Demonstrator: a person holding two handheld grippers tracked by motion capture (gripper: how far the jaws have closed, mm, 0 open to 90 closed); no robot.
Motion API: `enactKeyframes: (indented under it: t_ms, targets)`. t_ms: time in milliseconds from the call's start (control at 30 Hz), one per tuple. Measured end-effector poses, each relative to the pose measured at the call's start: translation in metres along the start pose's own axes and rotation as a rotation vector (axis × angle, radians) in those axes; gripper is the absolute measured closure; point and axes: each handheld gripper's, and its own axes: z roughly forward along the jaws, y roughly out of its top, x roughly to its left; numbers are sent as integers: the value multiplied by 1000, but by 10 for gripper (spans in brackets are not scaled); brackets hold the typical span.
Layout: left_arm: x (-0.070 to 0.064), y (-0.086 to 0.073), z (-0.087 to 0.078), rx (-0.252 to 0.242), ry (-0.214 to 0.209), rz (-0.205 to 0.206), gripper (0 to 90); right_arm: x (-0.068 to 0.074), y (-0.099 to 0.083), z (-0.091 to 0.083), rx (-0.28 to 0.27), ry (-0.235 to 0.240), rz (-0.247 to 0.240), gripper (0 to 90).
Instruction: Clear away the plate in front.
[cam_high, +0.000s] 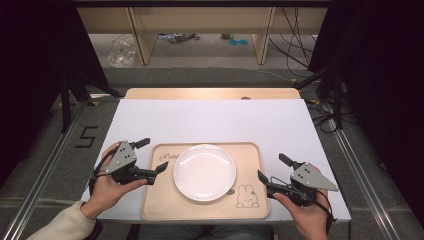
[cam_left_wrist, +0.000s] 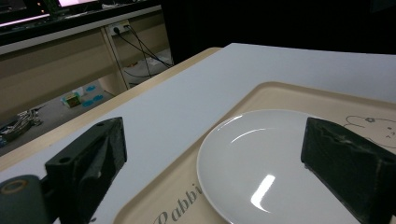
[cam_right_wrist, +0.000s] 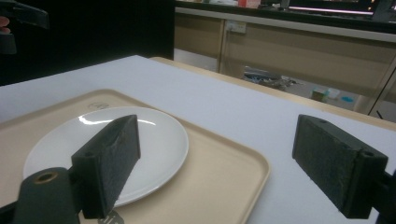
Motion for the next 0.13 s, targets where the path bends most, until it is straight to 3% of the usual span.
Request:
enactKeyframes:
  t_ms: [133]
  targets:
    - [-1, -2, 2, 9, -7, -6, 75, 0, 0, 1, 2, 1, -3, 160]
